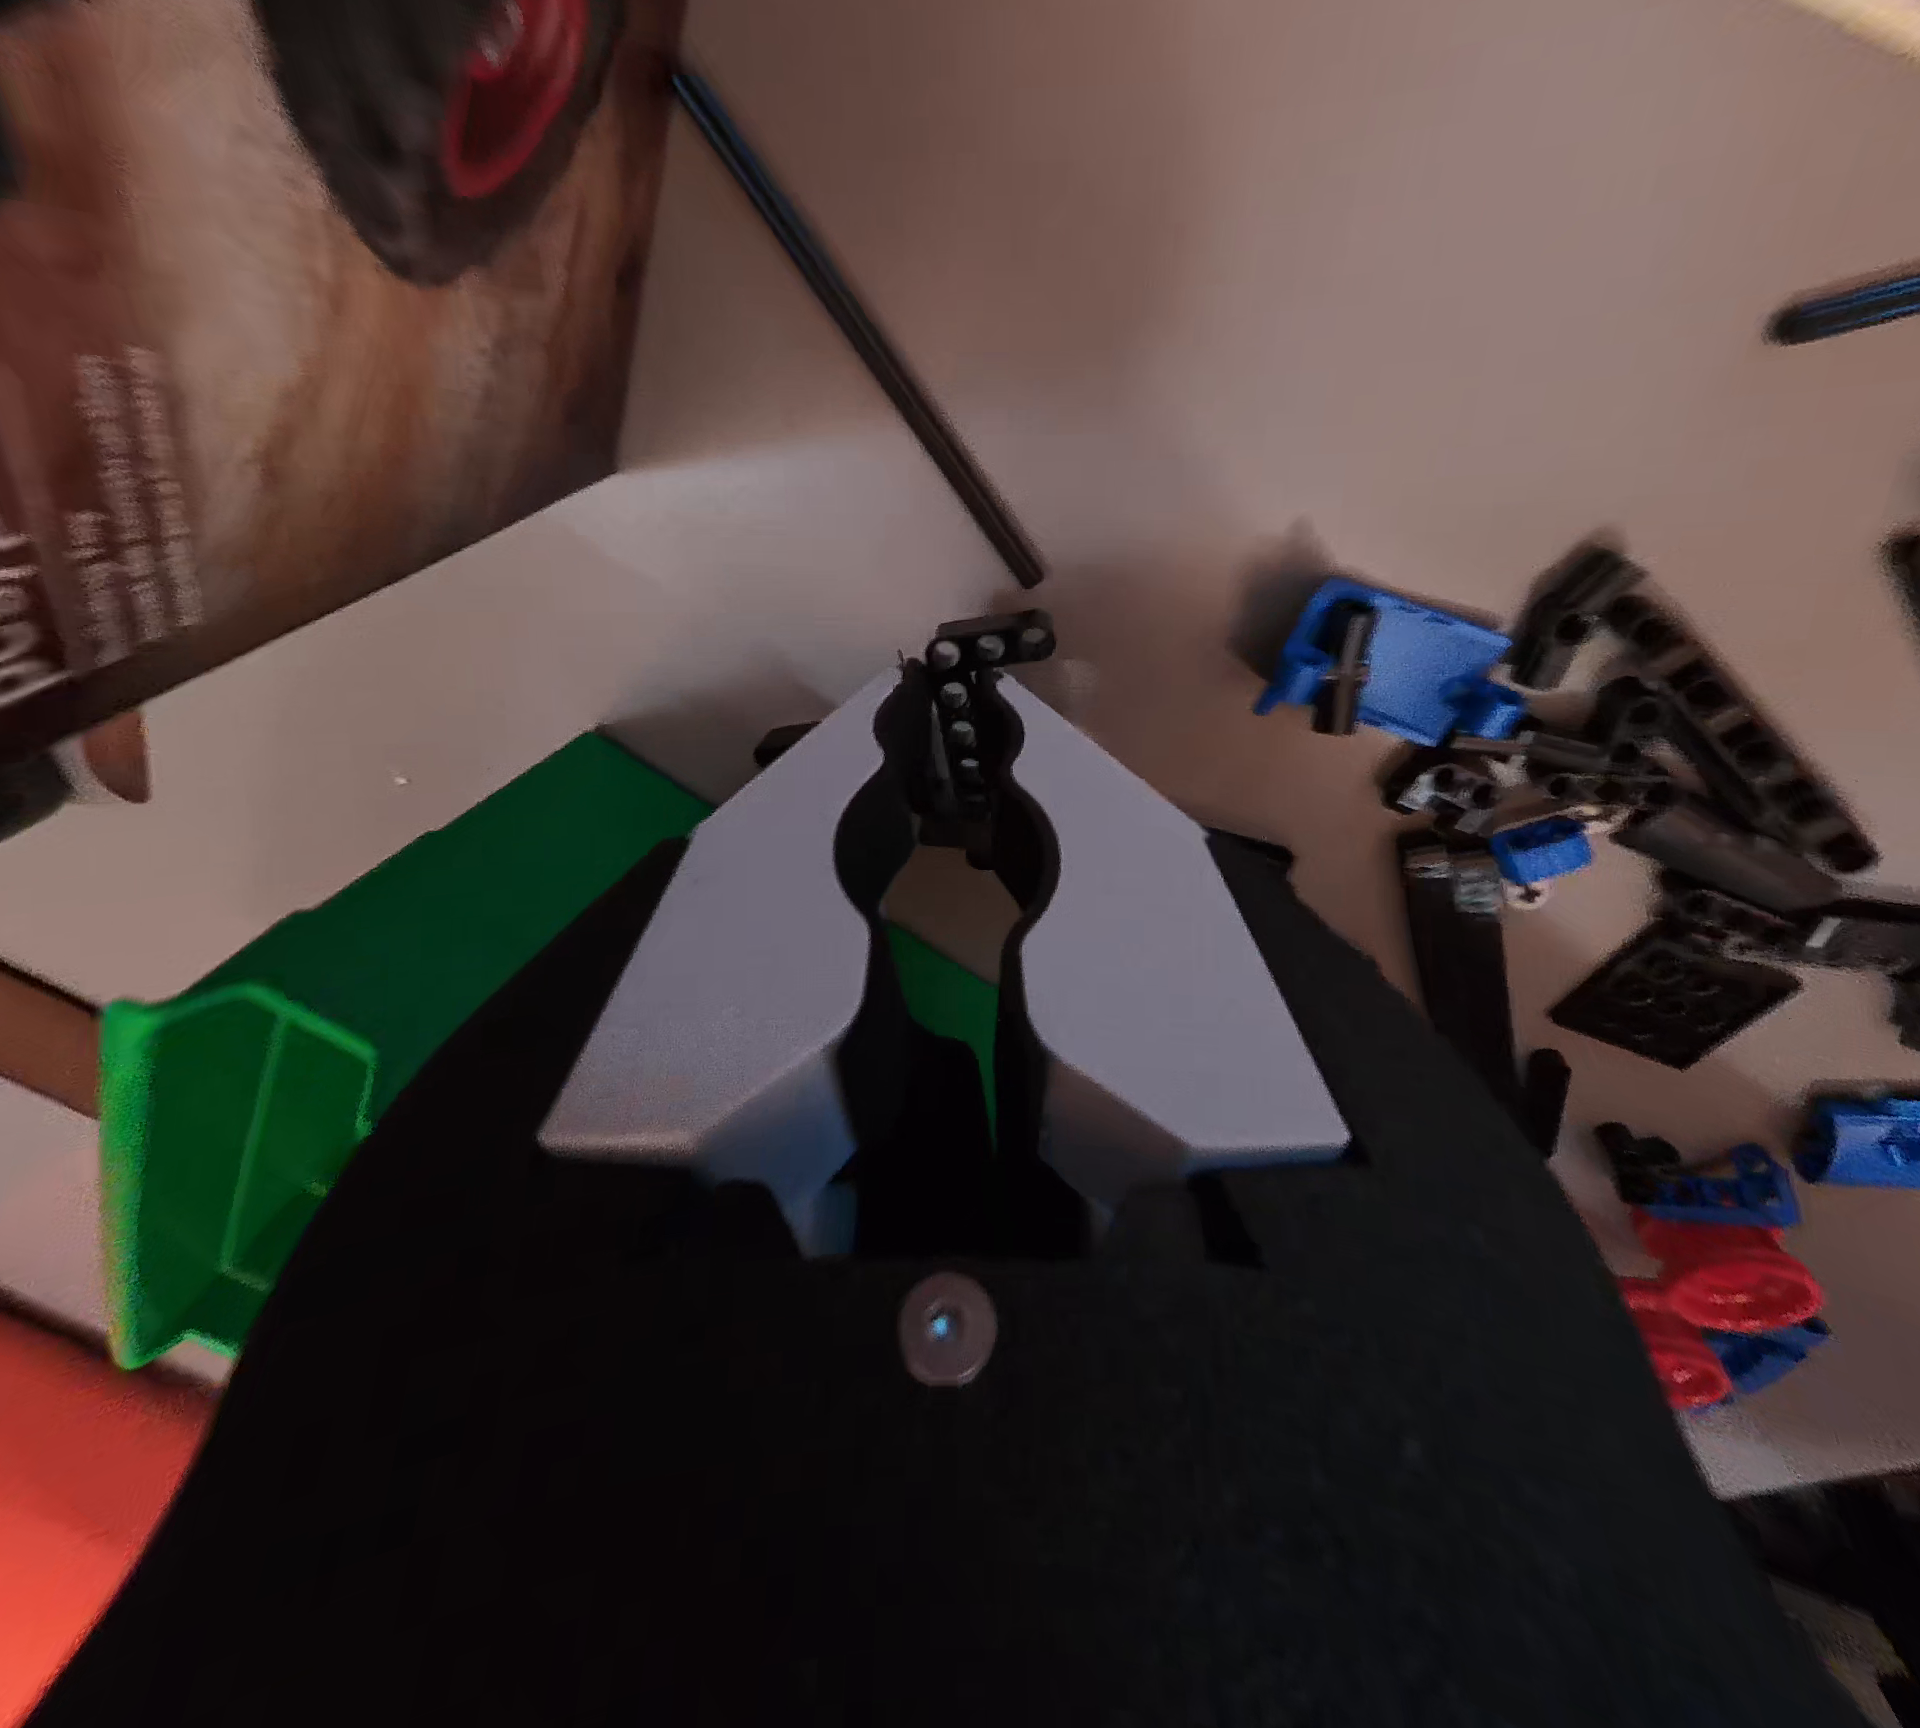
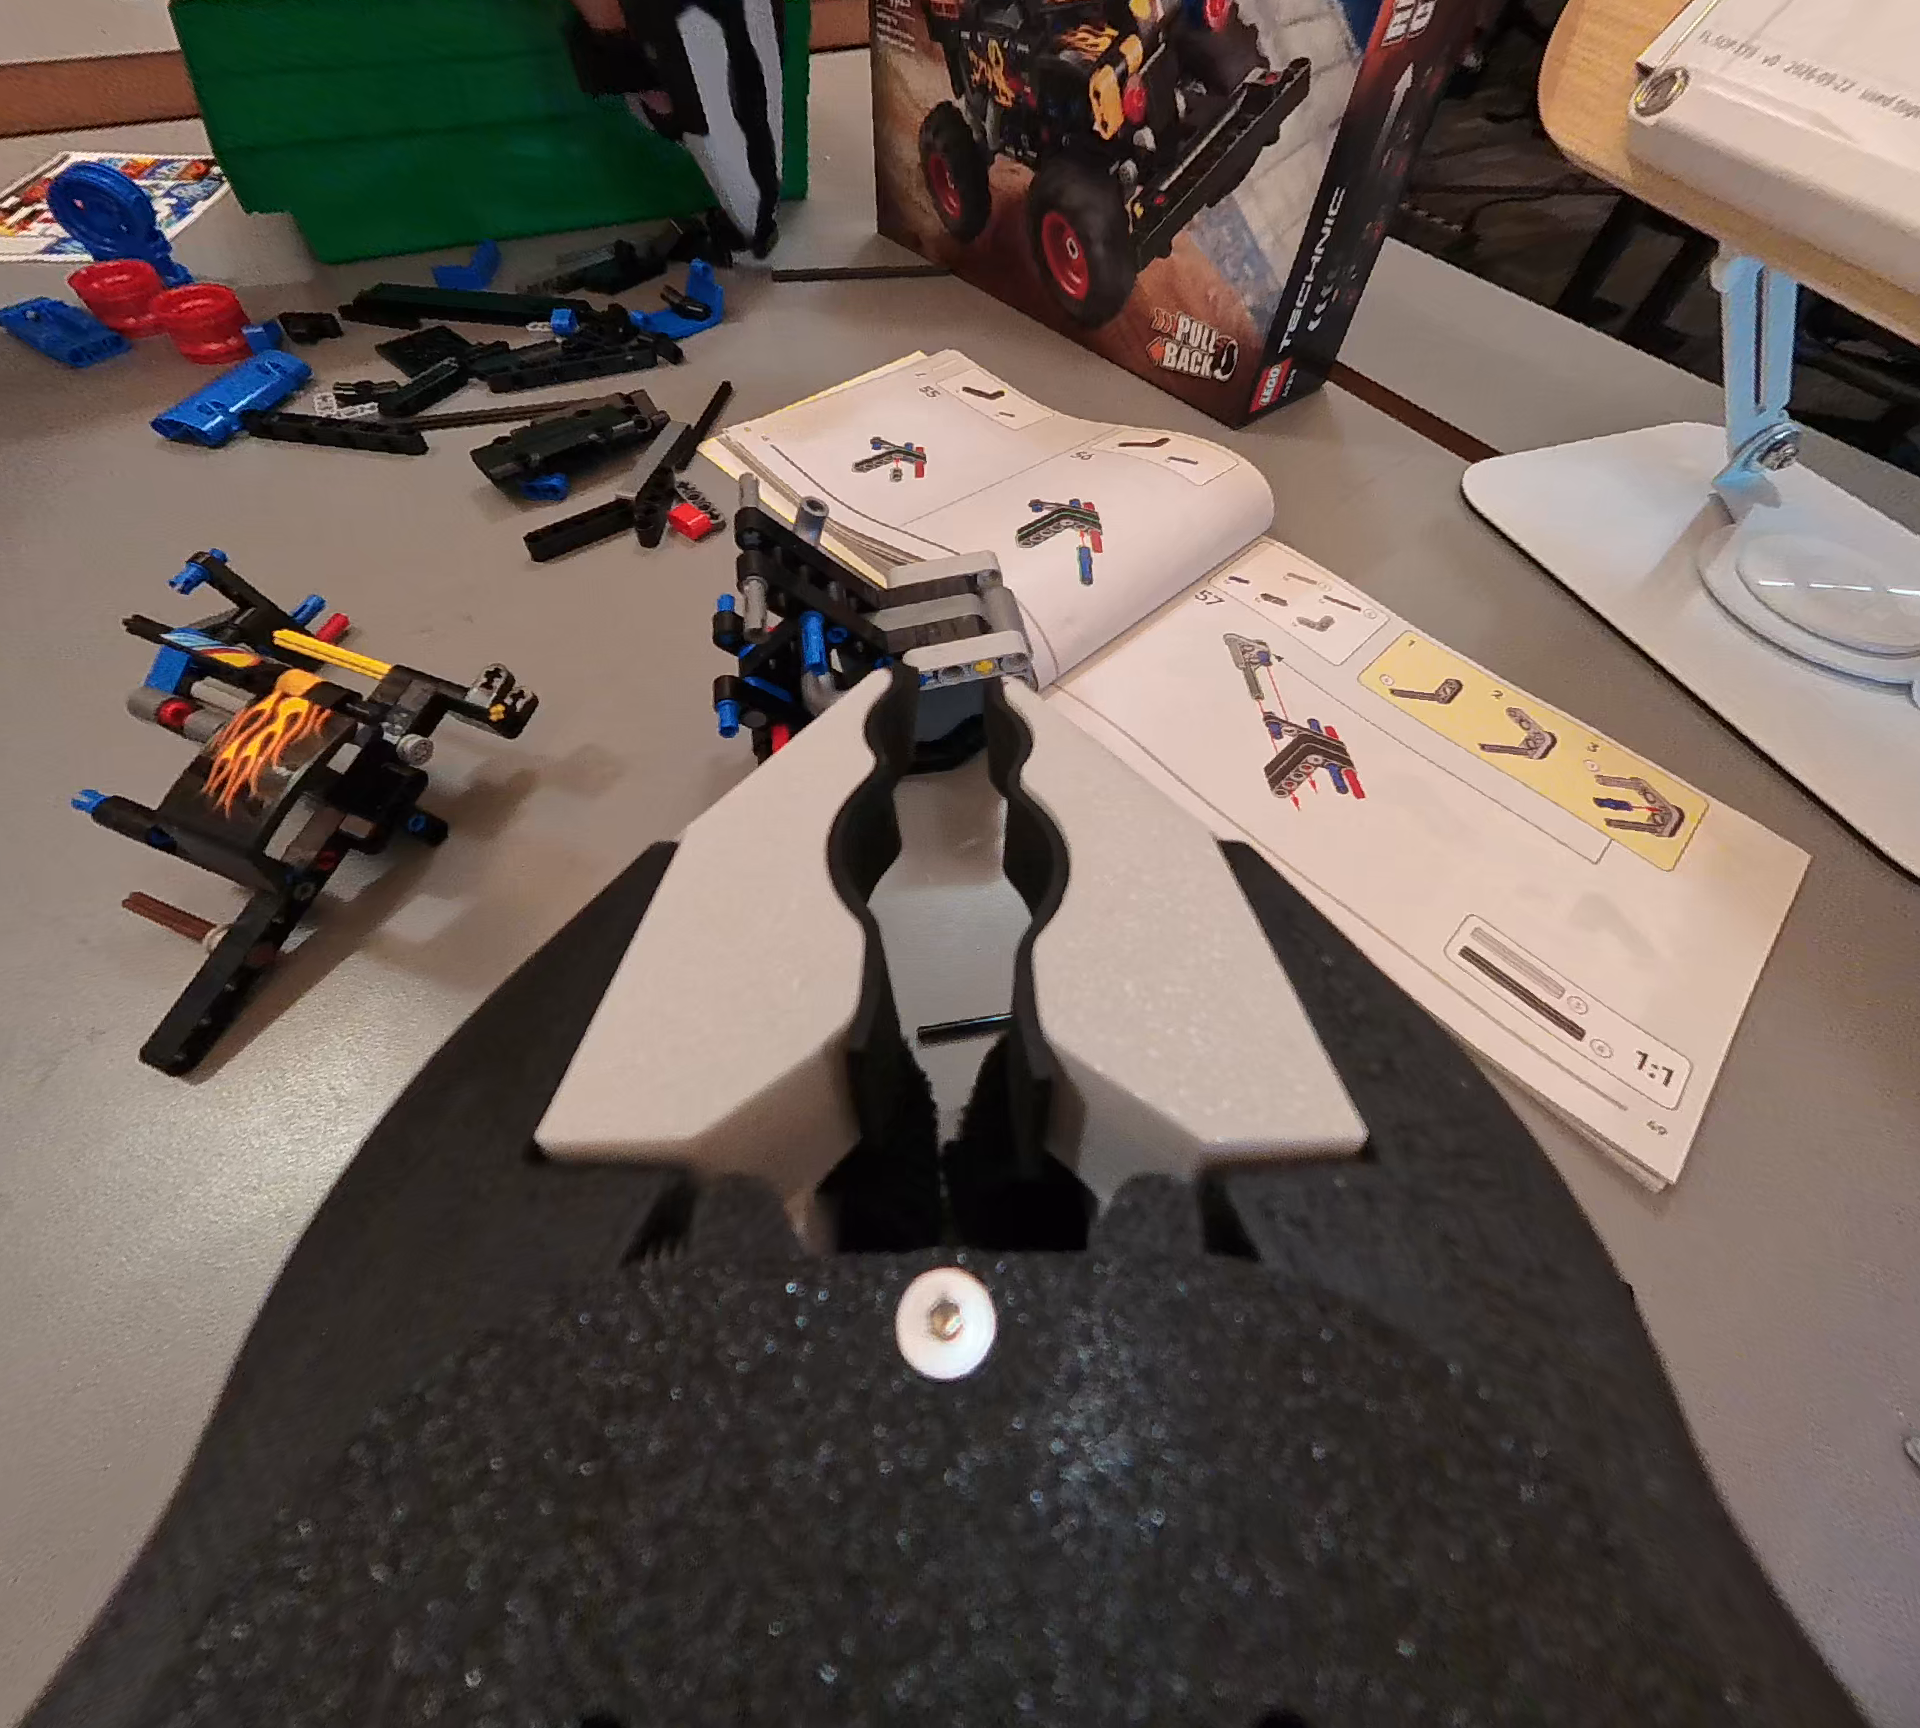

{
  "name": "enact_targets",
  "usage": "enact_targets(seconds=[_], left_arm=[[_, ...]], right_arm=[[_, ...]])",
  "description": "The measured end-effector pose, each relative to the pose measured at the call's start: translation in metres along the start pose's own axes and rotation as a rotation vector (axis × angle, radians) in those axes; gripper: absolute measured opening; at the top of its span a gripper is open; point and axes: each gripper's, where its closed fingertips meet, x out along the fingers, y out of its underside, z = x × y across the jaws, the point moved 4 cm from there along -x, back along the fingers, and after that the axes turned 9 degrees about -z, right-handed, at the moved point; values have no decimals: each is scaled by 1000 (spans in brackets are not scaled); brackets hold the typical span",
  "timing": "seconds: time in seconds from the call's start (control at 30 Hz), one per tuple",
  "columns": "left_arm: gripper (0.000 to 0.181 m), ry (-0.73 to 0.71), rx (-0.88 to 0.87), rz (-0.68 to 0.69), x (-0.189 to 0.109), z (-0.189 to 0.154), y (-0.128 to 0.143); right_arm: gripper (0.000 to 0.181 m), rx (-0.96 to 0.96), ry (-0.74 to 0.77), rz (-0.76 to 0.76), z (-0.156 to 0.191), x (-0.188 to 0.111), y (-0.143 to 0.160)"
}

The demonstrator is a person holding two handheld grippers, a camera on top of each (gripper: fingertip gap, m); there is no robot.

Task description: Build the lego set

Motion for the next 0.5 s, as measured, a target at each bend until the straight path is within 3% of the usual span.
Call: enact_targets(seconds=[0.13,0.23,0.3,0.4,0.5], left_arm=[[6,-48,-11,-277,-61,-33,-27],[6,46,-31,-544,-123,-103,-40],[6,150,-17,-648,-147,-167,-36],[6,230,24,-656,-142,-254,-19],[6,169,-7,-600,-104,-302,-9]], right_arm=[[12,5,3,-5,-1,-1,-1],[12,-6,4,-7,0,-1,-3],[12,-13,5,-13,0,-2,-5],[12,-13,1,-26,1,-4,-9],[12,-15,-3,-33,3,-5,-12]])
